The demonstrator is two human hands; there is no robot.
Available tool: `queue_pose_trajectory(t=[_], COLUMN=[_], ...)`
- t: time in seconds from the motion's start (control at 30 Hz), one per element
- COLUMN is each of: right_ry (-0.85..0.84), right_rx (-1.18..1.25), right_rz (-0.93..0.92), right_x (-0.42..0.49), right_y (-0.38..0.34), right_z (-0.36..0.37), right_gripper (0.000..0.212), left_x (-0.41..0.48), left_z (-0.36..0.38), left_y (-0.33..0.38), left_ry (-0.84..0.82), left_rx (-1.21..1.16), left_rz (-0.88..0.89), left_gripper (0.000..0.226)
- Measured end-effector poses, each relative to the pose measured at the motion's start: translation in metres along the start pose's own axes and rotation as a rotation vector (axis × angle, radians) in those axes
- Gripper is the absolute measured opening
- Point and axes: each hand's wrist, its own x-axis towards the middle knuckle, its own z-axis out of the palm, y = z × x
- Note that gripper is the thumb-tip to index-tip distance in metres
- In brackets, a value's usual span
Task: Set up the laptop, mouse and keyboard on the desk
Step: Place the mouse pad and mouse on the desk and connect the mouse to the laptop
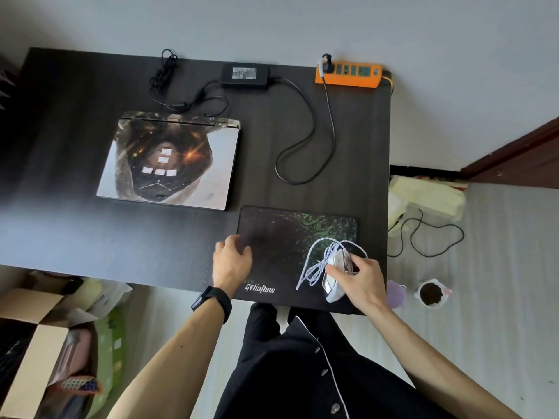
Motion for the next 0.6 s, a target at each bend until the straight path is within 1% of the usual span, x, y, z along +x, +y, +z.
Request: queue_pose_trajectory(t=[0.03,0.07,0.13,0.17,0.2,0.27,0.33,0.37,0.43,0.5,0.57,0.6], right_ry=[-0.036,-0.068,-0.119,-0.142,-0.147,-0.117,-0.113,-0.114,-0.103,-0.041,0.023,0.044], right_rx=[0.008,0.002,-0.04,-0.09,-0.176,-0.377,-0.475,-0.477,-0.437,-0.379,-0.34,-0.328], right_rz=[-0.052,-0.096,-0.152,-0.167,-0.192,-0.271,-0.286,-0.264,-0.235,-0.233,-0.22,-0.208], right_x=[-0.003,-0.004,-0.005,-0.005,-0.006,-0.006,-0.006,-0.007,-0.012,-0.02,-0.028,-0.031], right_y=[-0.004,-0.005,-0.006,-0.006,-0.005,-0.001,0.006,0.013,0.028,0.046,0.06,0.067], right_z=[-0.002,-0.004,-0.004,-0.004,-0.003,-0.004,-0.007,-0.009,-0.012,-0.013,-0.012,-0.012], right_gripper=[0.022,0.027,0.058,0.069,0.074,0.078,0.088,0.093,0.099,0.103,0.107,0.107], left_x=[-0.005,-0.01,-0.02,-0.025,-0.028,-0.028,-0.024,-0.024,-0.026,-0.032,-0.039,-0.042], left_z=[0.001,0.003,0.008,0.013,0.019,0.034,0.048,0.054,0.067,0.078,0.086,0.091], left_y=[0.012,0.025,0.051,0.062,0.071,0.082,0.09,0.093,0.099,0.104,0.105,0.105], left_ry=[-0.073,-0.201,-0.501,-0.59,-0.61,-0.538,-0.475,-0.47,-0.509,-0.531,-0.478,-0.448], left_rx=[-0.051,-0.103,-0.206,-0.215,-0.194,-0.129,-0.022,0.044,0.162,0.346,0.567,0.646], left_rz=[-0.004,-0.036,-0.158,-0.176,-0.141,-0.041,0.04,0.076,0.143,0.232,0.337,0.384], left_gripper=[0.042,0.043,0.048,0.049,0.051,0.051,0.049,0.052,0.062,0.069,0.068,0.061])
